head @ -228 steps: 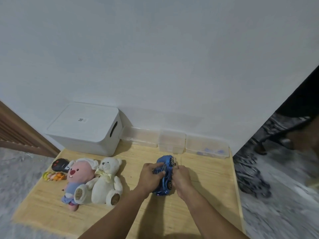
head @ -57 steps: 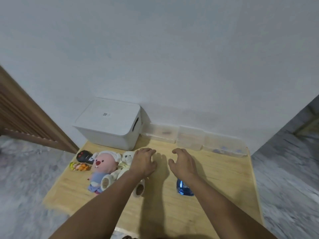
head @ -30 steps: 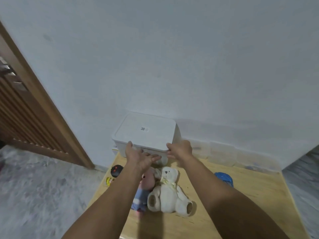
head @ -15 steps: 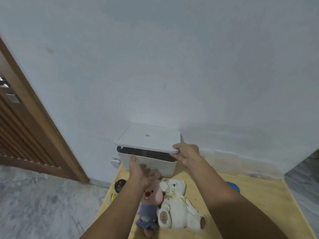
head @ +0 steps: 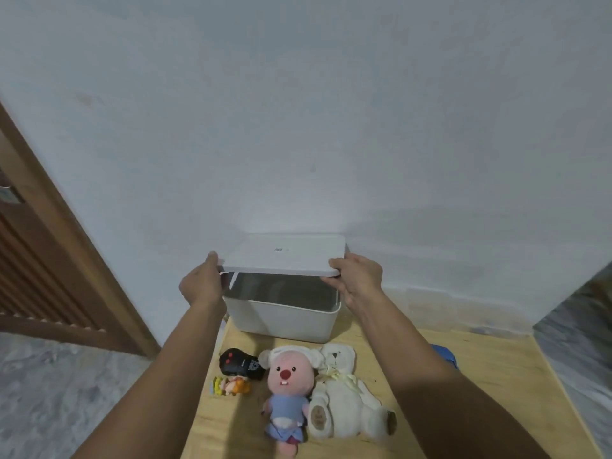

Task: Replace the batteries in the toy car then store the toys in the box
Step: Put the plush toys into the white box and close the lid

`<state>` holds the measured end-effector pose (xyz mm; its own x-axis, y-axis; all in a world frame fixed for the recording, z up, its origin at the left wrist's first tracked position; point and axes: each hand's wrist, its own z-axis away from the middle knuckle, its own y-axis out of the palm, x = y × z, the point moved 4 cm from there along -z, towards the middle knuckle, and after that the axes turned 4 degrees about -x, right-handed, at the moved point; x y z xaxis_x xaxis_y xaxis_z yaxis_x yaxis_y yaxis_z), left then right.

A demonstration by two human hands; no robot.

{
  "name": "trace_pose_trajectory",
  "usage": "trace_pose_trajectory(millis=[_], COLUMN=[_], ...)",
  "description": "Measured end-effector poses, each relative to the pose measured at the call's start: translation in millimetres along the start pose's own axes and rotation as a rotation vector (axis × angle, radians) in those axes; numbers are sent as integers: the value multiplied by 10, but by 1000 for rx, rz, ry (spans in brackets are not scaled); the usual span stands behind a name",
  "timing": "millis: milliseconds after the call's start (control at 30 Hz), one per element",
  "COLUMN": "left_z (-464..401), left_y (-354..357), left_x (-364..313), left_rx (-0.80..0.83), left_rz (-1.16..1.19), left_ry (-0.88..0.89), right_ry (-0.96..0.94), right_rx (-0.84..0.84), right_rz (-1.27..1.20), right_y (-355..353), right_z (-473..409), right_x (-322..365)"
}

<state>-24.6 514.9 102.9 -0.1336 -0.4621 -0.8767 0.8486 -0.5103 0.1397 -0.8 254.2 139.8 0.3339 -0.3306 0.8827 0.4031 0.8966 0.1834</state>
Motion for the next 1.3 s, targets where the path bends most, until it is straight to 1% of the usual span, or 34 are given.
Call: trace_pose_trajectory(millis=[133, 233, 300, 400, 533, 600, 667, 800, 900, 1000, 1133, 1233, 1300], left_z=[7, 54, 141, 319, 551, 712, 914, 1447, 1938, 2426, 3038, 3429, 3615], left_y=[17, 44, 87, 168, 304, 418, 549, 810, 1006, 1156, 1298, 1348, 1331], left_x=[-68, -52, -23, 49, 216, 351, 508, 905, 1287, 1691, 2276, 2684, 2935], left_rx=[78, 136, 184, 264, 329, 396, 490, 655, 734, 782, 877, 976, 1006], left_rz=[-15, -76, -135, -202, -253, -291, -362, -527, -612, -712, -952, -1144, -1237], left_ry=[17, 4, 28, 93, 137, 138, 139, 169, 220, 297, 425, 506, 488], right_ry=[-43, -88, -113, -127, -129, -130, -136, -137, -95, -38, 44, 103, 163], right_rx=[21, 33, 25, -14, -44, -88, -169, -342, -456, -565, -722, -775, -796], right_rz=[22, 66, 126, 237, 294, 318, 372, 538, 669, 712, 704, 701, 717], right_y=[-93, -212, -330, -589, -1042, -1338, -1690, -2498, -3146, -3807, -4637, -5161, -5484], right_z=[60, 75, 42, -53, -124, -151, -207, -286, -306, -279, -209, -218, -254], right_x=[29, 56, 58, 49, 115, 162, 196, 237, 205, 116, -54, -214, -345])
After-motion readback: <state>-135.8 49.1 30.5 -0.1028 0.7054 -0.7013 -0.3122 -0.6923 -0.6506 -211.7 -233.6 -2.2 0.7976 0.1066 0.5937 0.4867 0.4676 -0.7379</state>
